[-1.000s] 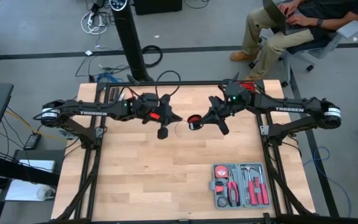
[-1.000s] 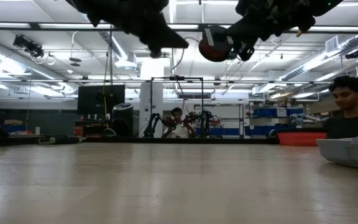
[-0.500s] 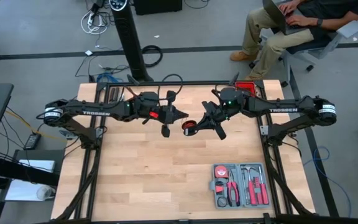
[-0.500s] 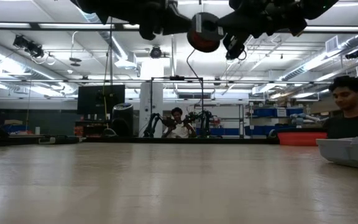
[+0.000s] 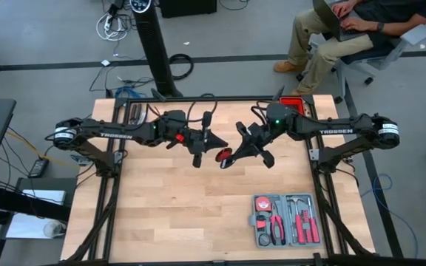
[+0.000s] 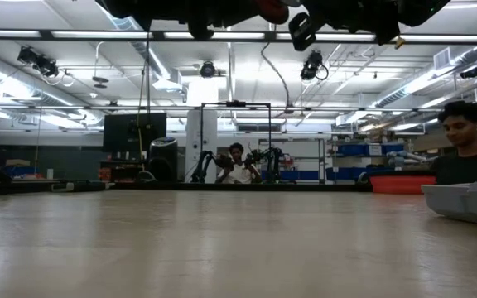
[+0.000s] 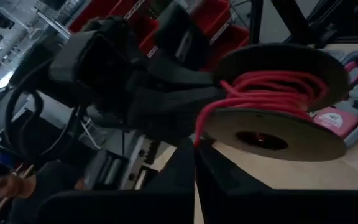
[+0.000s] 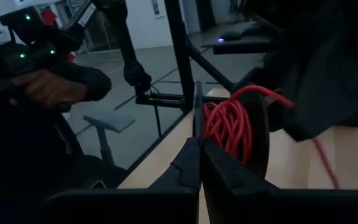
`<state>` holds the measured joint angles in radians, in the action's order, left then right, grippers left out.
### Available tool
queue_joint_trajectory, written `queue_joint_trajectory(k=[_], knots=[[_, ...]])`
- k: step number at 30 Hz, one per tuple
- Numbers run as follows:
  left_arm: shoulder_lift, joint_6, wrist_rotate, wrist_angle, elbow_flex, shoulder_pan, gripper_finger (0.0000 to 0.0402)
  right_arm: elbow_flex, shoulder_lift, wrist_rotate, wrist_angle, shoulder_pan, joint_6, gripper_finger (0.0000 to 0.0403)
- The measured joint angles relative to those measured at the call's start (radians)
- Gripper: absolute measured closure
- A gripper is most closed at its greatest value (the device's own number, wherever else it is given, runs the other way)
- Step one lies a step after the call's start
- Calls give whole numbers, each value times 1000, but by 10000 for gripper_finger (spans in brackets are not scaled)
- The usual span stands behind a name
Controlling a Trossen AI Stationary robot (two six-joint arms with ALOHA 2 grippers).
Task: Coil cords
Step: Coil the wire
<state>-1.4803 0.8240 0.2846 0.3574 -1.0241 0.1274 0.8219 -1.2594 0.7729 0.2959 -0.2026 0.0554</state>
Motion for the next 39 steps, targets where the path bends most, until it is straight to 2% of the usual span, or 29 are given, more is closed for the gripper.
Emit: queue_joint_trajectory(k=[4, 10, 17, 22, 33, 39], knots=[[-6, -5, 3, -2, 0, -3, 365, 0, 0, 0, 1, 0, -4, 402], [-54, -116, -37, 66, 0, -4, 311, 0, 1, -8, 16, 11, -17, 402], [-100, -166, -39, 125, 1, -5, 303, 0, 1, -9, 17, 14, -32, 402], [-85, -184, -104, 114, 1, -5, 303, 0, 3, 5, -1, 11, -23, 402], [-79, -260, -98, -95, 1, -5, 303, 0, 4, 9, 9, -16, -14, 401], [-79, -315, -97, -354, -102, -3, 303, 0, 4, 14, 22, -27, -6, 401]])
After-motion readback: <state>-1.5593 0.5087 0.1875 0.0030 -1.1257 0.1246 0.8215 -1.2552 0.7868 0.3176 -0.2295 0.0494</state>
